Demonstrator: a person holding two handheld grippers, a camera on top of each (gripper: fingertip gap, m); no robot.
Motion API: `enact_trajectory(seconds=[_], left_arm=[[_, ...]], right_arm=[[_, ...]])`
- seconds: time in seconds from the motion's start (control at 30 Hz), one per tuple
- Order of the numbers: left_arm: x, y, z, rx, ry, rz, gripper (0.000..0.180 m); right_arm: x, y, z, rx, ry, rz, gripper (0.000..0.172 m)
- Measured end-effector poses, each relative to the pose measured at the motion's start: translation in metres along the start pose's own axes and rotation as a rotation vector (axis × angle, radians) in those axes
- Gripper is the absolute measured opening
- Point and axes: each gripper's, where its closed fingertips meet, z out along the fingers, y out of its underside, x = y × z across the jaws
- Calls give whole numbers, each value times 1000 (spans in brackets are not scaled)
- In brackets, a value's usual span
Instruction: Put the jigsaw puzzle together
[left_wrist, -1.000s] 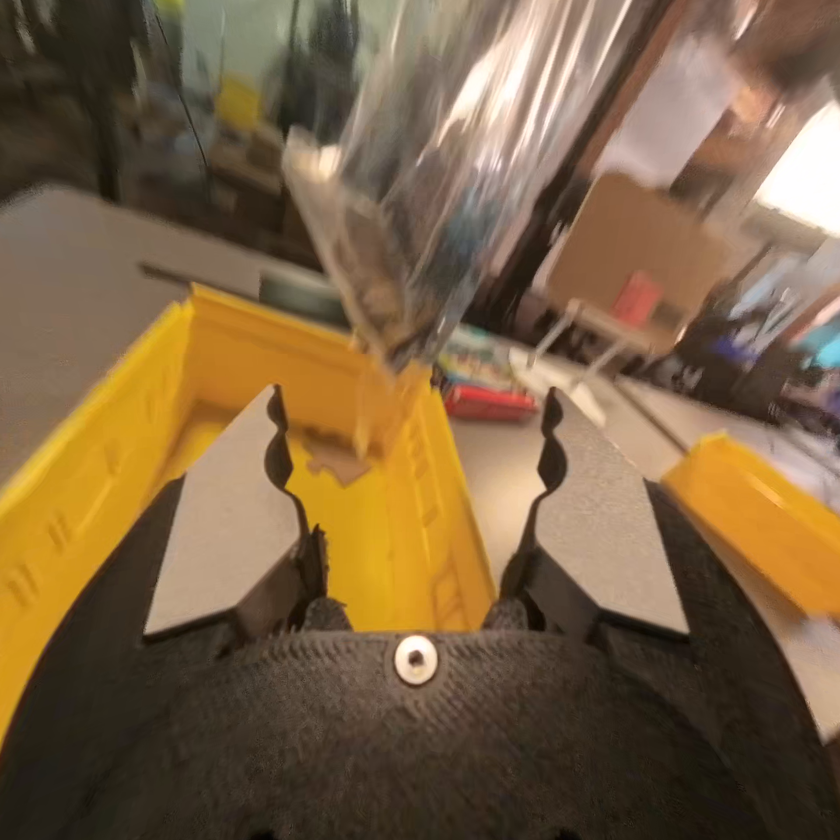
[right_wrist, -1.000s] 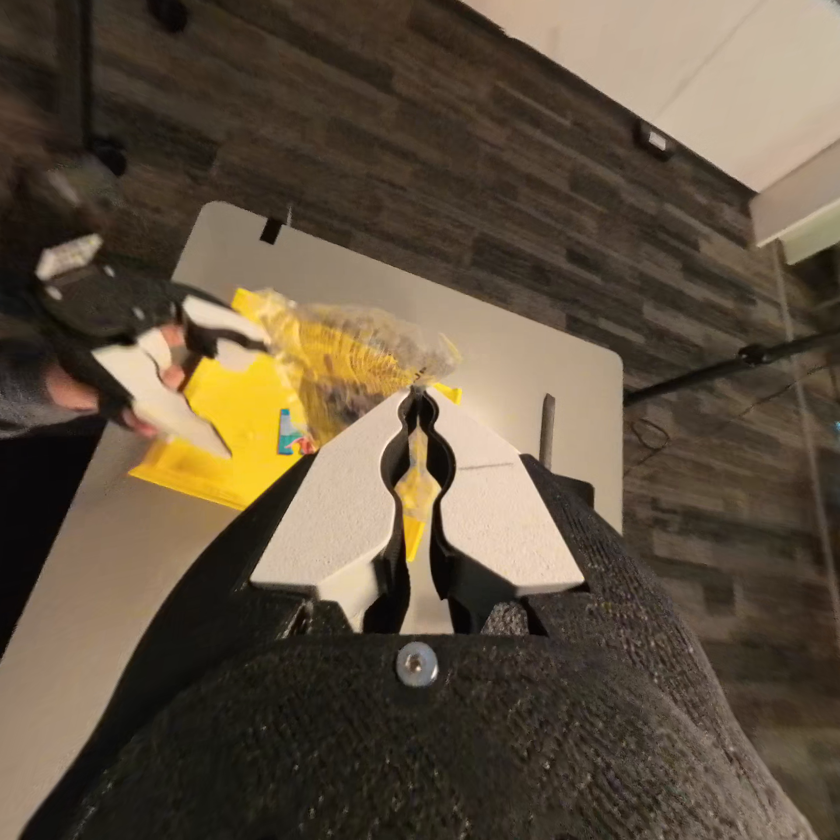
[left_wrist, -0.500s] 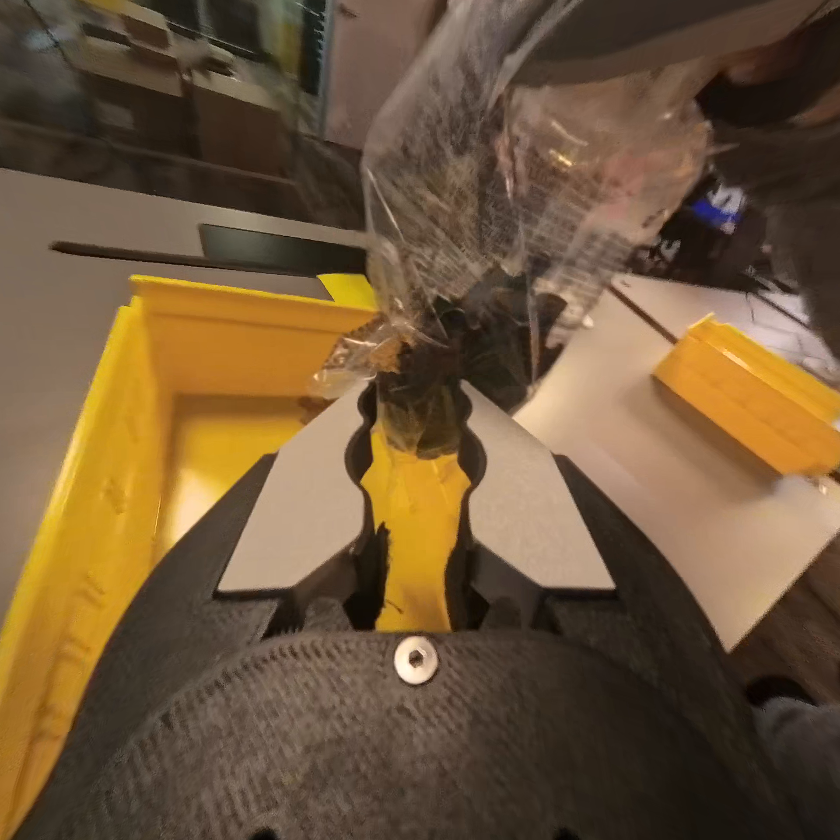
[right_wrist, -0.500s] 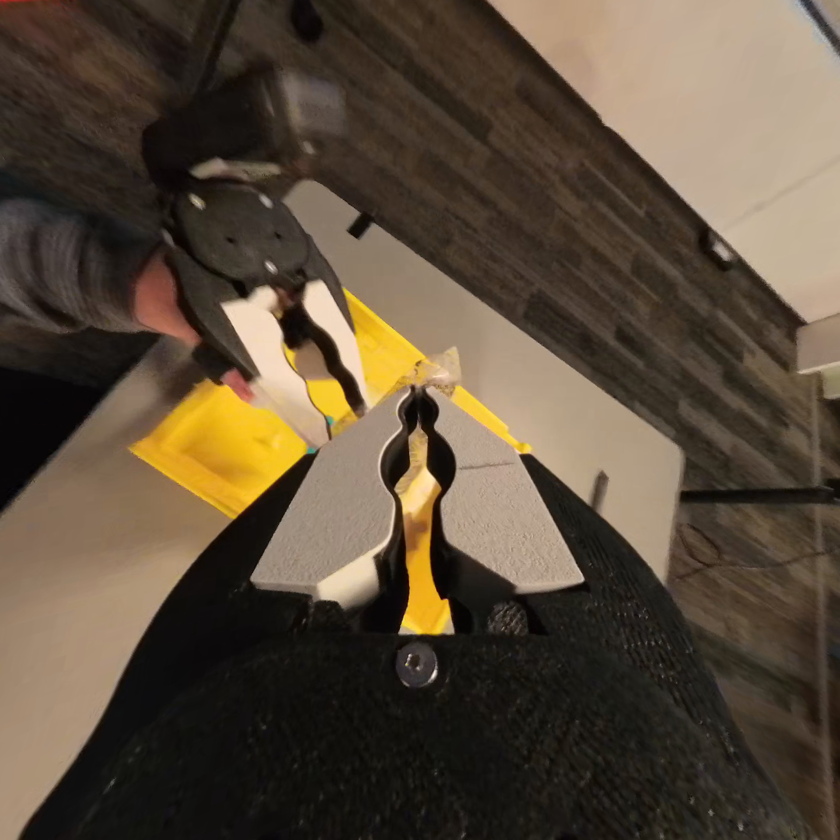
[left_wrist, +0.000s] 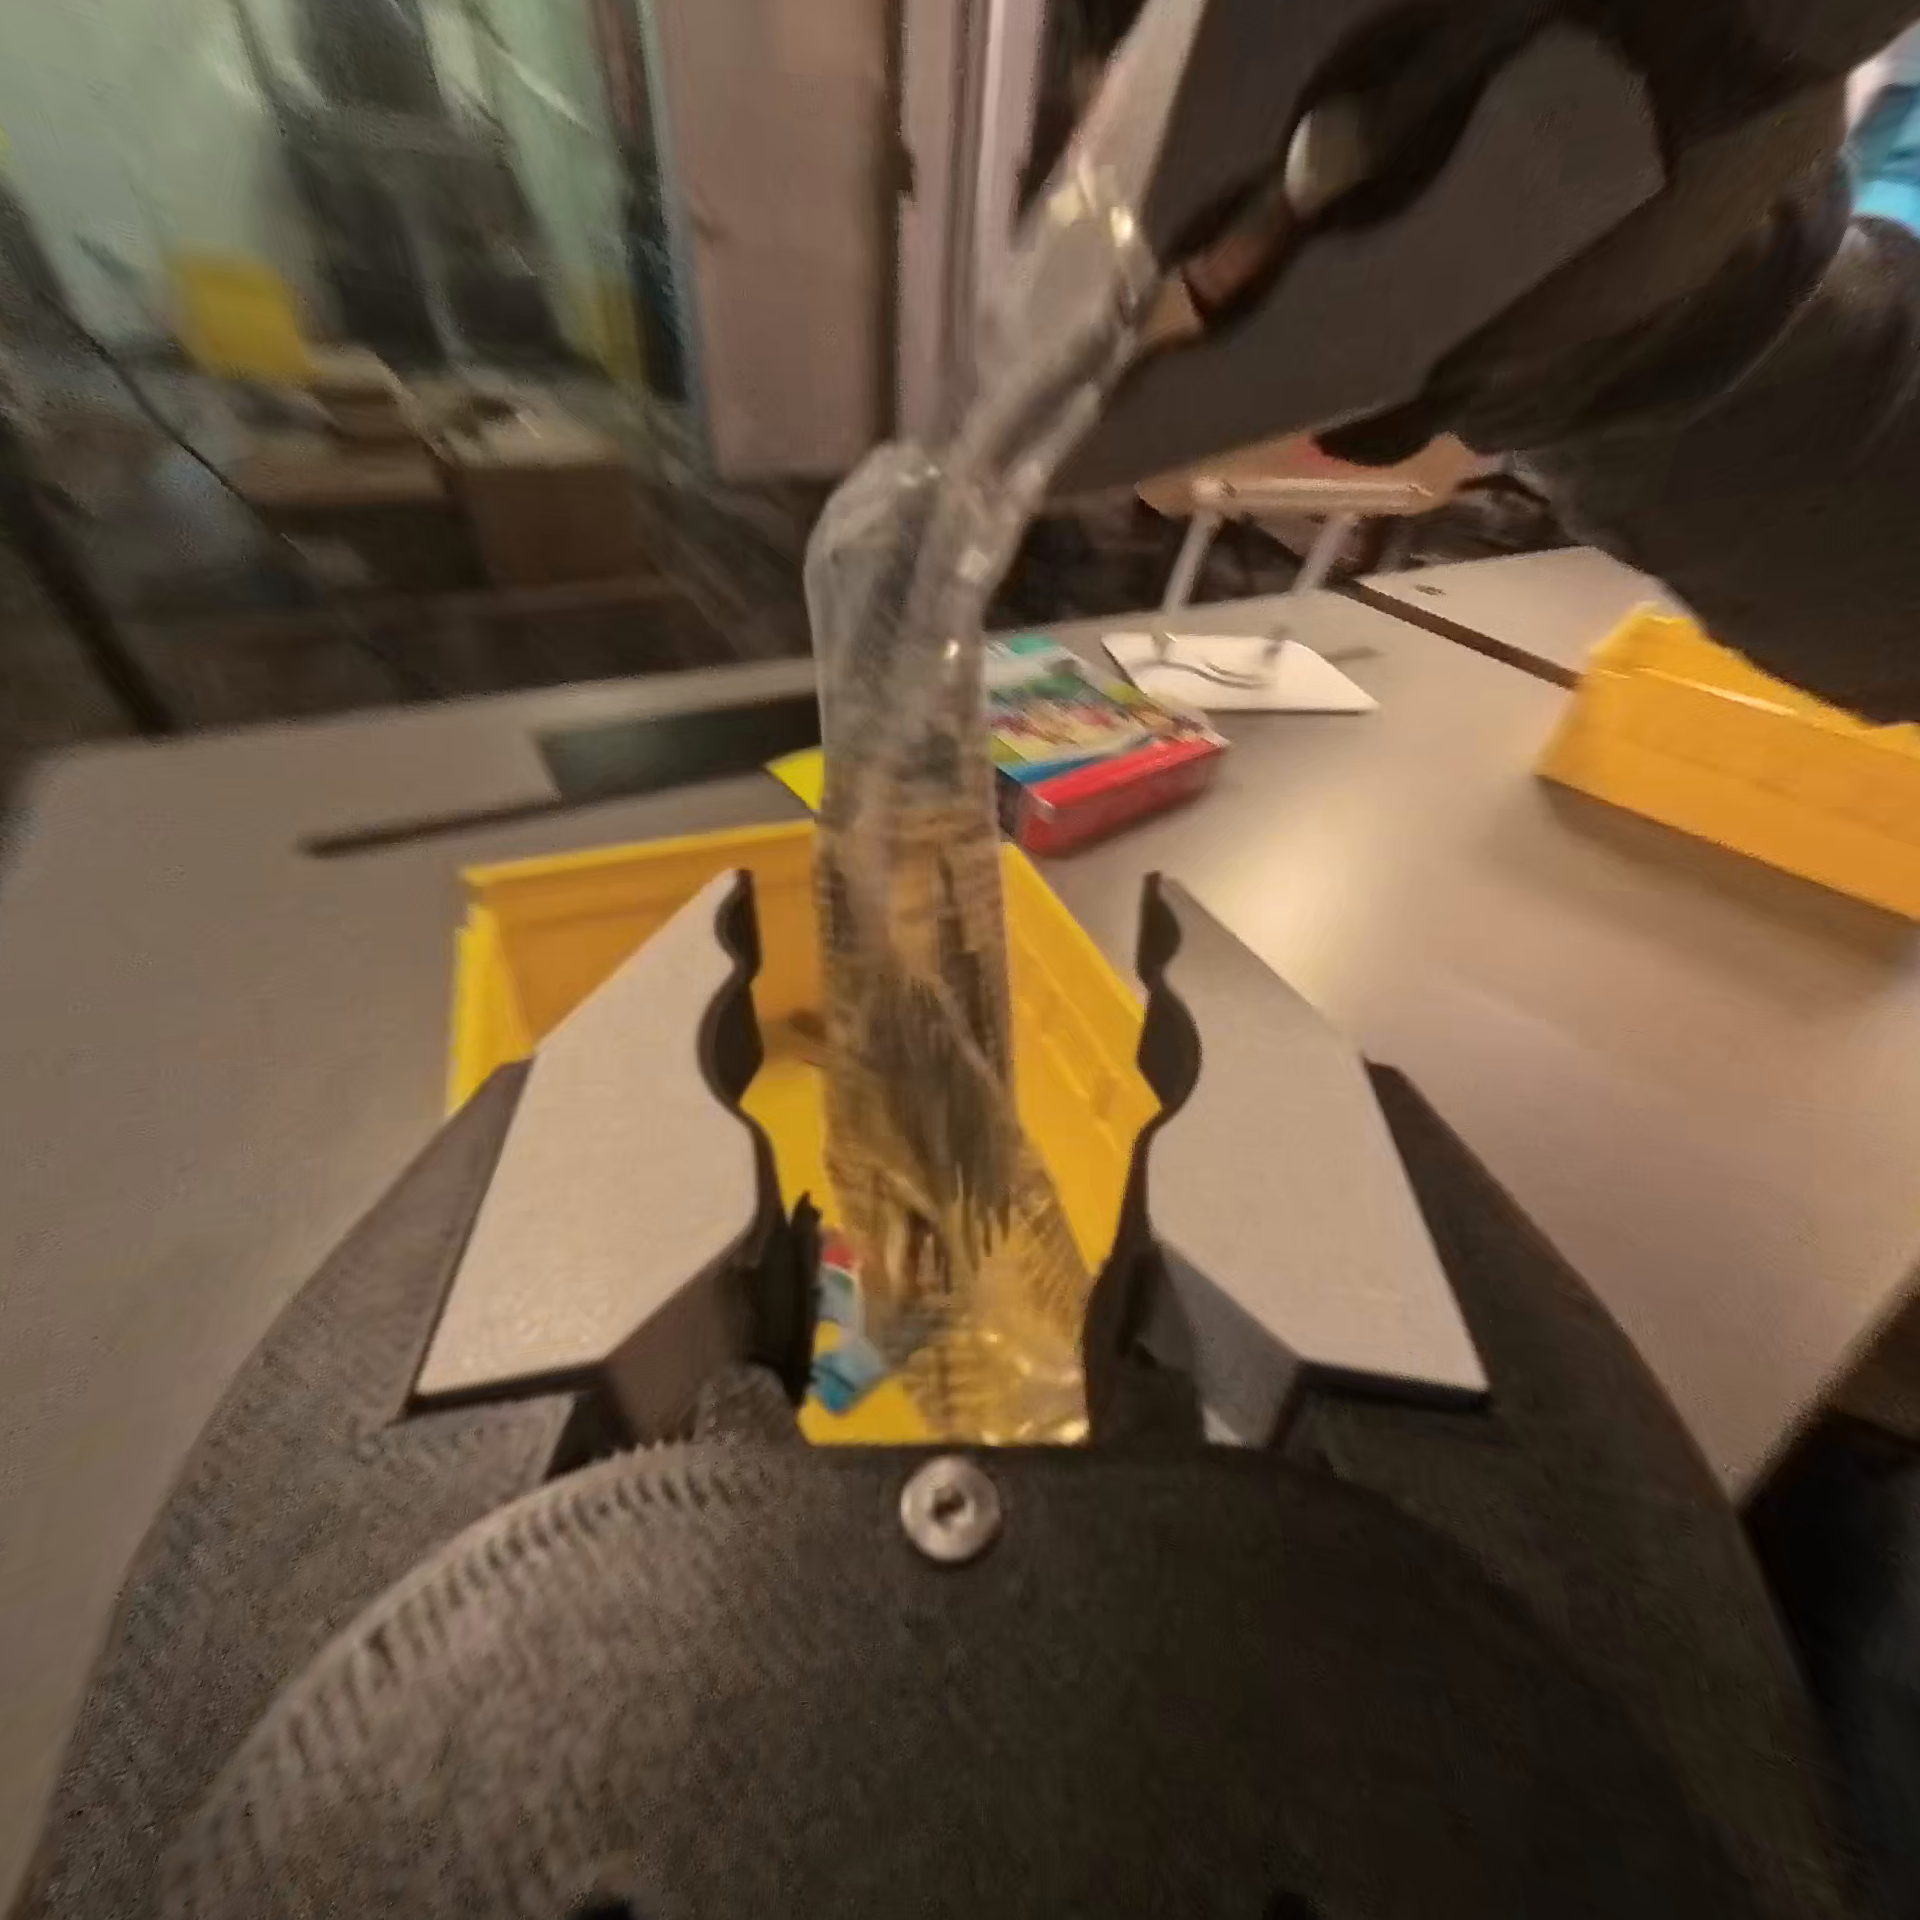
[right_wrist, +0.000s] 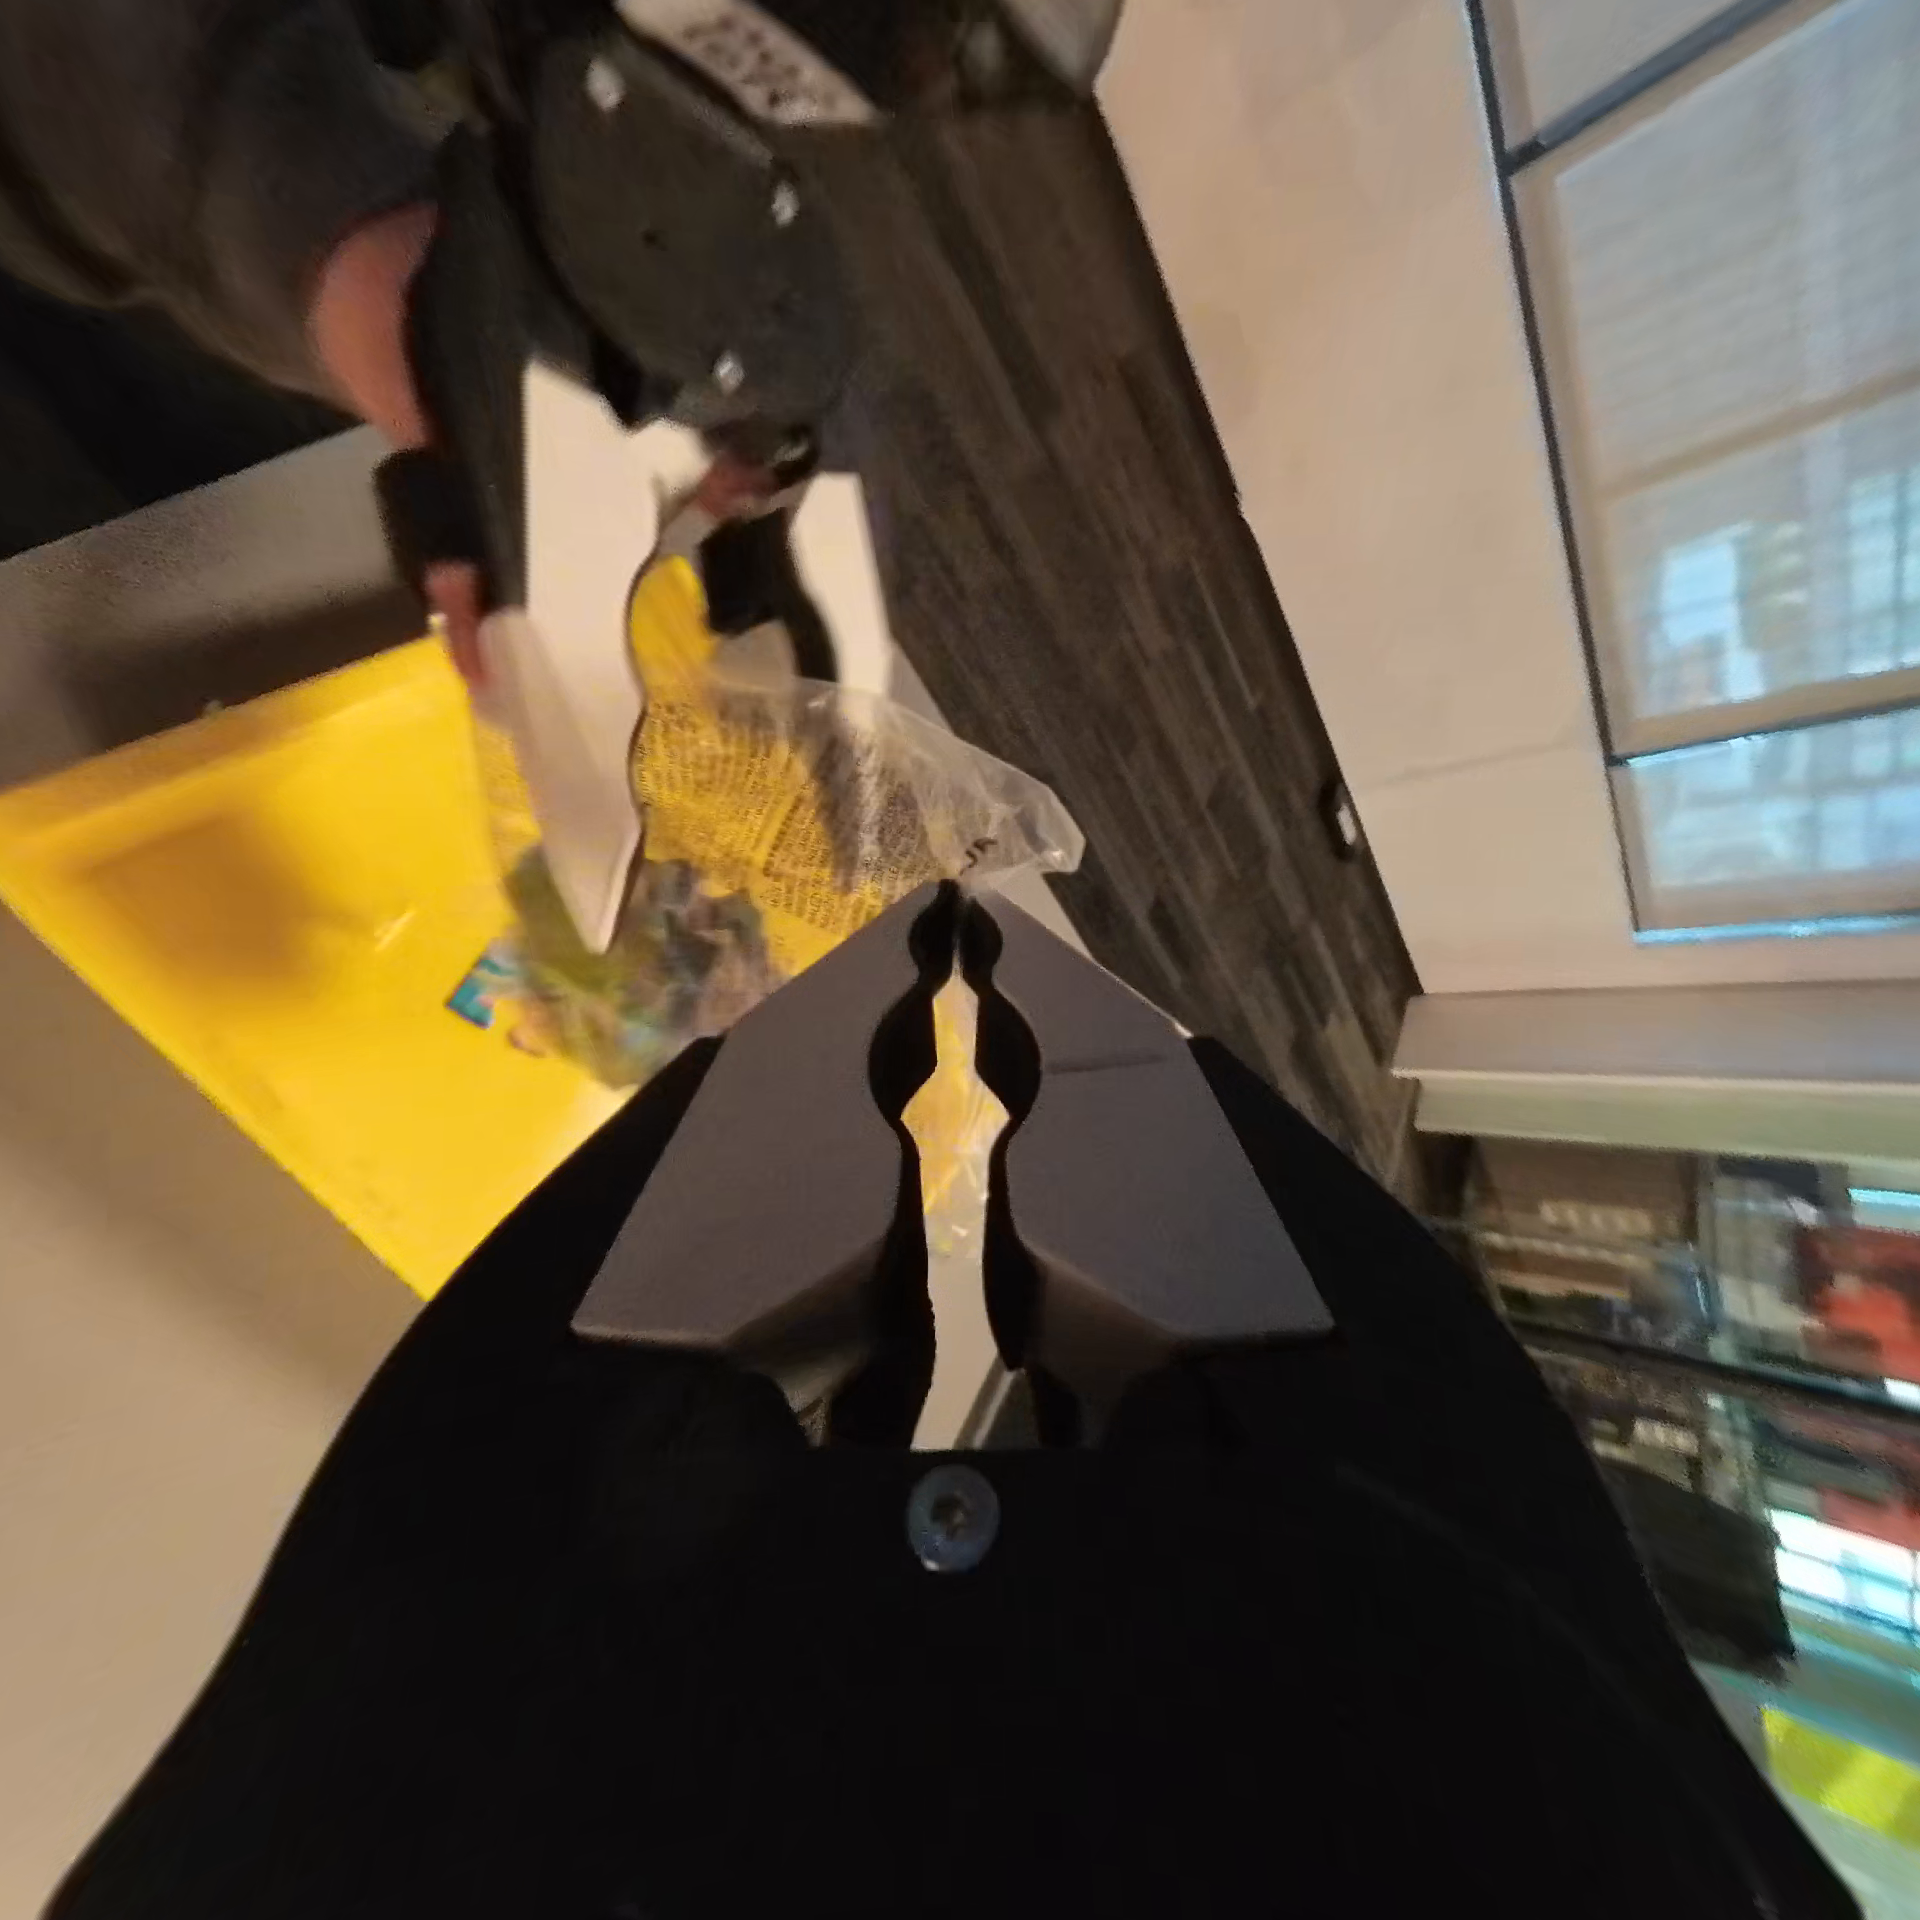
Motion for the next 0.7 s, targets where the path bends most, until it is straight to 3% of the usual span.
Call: enact_trajectory(seconds=[0.07,0.1,0.17,0.23,0.3,0.33,0.47,0.57,0.6,0.7], left_arm=[[-2,17,11,-85,-25,-91,53],[1,25,15,-124,-8,-91,32],[-1,30,18,-125,-25,-81,19],[-9,30,14,-116,-66,-39,3],[-13,26,9,-64,-58,-34,1],[-12,22,5,-29,-25,-43,1],[0,4,-7,97,166,-124,1],[1,-7,-7,135,208,-162,1],[1,-10,-6,150,215,-176,1],[0,-22,-4,214,227,-229,1]], right_arm=[[5,-1,3,2,35,38,0],[3,-3,4,12,31,64,0],[-1,-2,5,36,34,132,1],[4,0,-3,126,110,241,34],[9,10,-17,265,169,455,74],[8,21,-21,343,167,586,85],[-31,68,6,491,-77,979,87],[-60,54,24,625,-349,1108,83],[-65,49,28,645,-391,1117,83],[-65,40,36,692,-419,1125,61]])
